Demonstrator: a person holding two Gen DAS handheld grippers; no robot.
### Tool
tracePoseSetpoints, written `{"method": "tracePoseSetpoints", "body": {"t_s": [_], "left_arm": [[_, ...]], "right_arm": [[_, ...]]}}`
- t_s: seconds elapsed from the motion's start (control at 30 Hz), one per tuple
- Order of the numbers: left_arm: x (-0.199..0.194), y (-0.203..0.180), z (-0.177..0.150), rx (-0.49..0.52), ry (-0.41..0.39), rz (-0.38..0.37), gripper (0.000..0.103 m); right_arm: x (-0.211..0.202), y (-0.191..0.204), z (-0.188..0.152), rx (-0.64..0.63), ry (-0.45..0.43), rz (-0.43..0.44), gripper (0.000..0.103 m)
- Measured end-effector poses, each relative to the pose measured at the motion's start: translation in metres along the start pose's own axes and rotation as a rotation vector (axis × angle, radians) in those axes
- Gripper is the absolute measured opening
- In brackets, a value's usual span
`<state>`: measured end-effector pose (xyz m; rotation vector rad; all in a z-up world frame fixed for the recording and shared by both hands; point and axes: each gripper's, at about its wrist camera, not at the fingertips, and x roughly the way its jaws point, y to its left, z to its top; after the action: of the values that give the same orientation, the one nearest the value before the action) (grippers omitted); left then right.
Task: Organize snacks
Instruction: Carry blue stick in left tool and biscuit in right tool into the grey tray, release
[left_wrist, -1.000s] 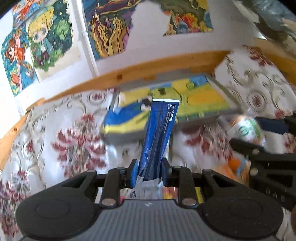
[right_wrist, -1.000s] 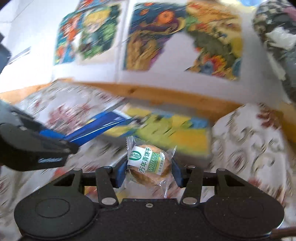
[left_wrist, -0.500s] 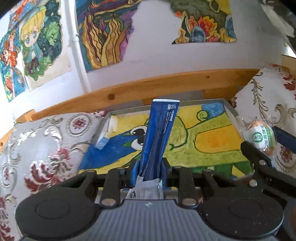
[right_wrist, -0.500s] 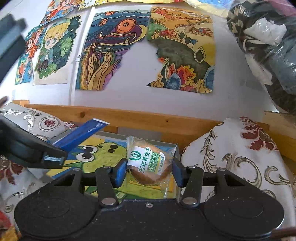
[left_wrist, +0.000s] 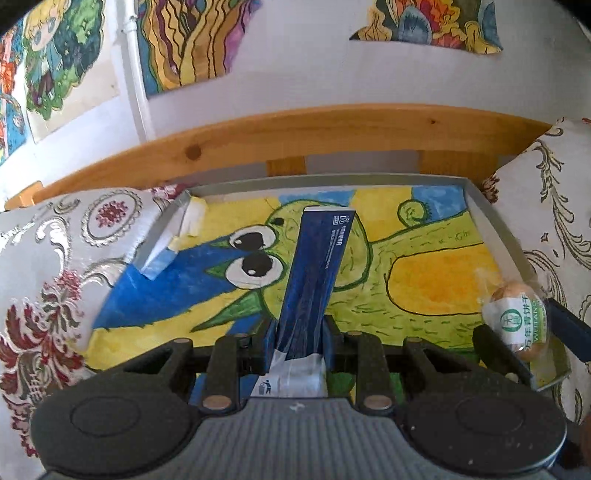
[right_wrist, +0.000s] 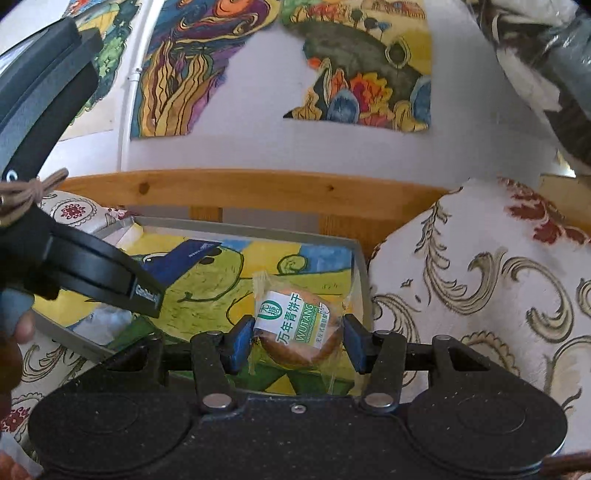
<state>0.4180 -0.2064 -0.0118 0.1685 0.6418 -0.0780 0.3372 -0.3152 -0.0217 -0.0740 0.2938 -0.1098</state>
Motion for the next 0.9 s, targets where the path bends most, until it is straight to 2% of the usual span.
{"method": "tracePoseSetpoints", "body": {"t_s": [0.27, 0.37, 0.43, 0.57, 0.63, 0.73, 0.9], "left_arm": [[0.016, 0.005, -0.001, -0.070, 0.074, -0.043, 0.031], [0.014, 0.011, -0.003, -0.117, 0.082, -0.059, 0.044], [0.008, 0.016, -0.004, -0.147, 0.079, -0.069, 0.061], [-0.010, 0.025, -0.003, -0.173, 0.043, -0.076, 0.075], [-0.023, 0.031, -0.004, -0.189, 0.008, -0.070, 0.087], [-0.046, 0.040, -0.008, -0.198, -0.055, -0.055, 0.098], [-0.087, 0.056, -0.018, -0.208, -0.153, -0.027, 0.102]], "right_arm": [[0.009, 0.003, -0.004, 0.001, 0.054, 0.007, 0.057], [0.008, 0.003, -0.004, -0.001, 0.054, 0.004, 0.063], [0.006, 0.003, -0.002, -0.001, 0.050, 0.003, 0.069], [-0.007, 0.004, 0.002, 0.001, 0.031, -0.004, 0.076], [-0.016, 0.004, 0.006, 0.007, 0.011, -0.006, 0.082], [-0.035, 0.004, 0.011, 0.023, -0.021, -0.015, 0.088], [-0.075, 0.001, 0.018, 0.060, -0.085, -0.036, 0.100]]}}
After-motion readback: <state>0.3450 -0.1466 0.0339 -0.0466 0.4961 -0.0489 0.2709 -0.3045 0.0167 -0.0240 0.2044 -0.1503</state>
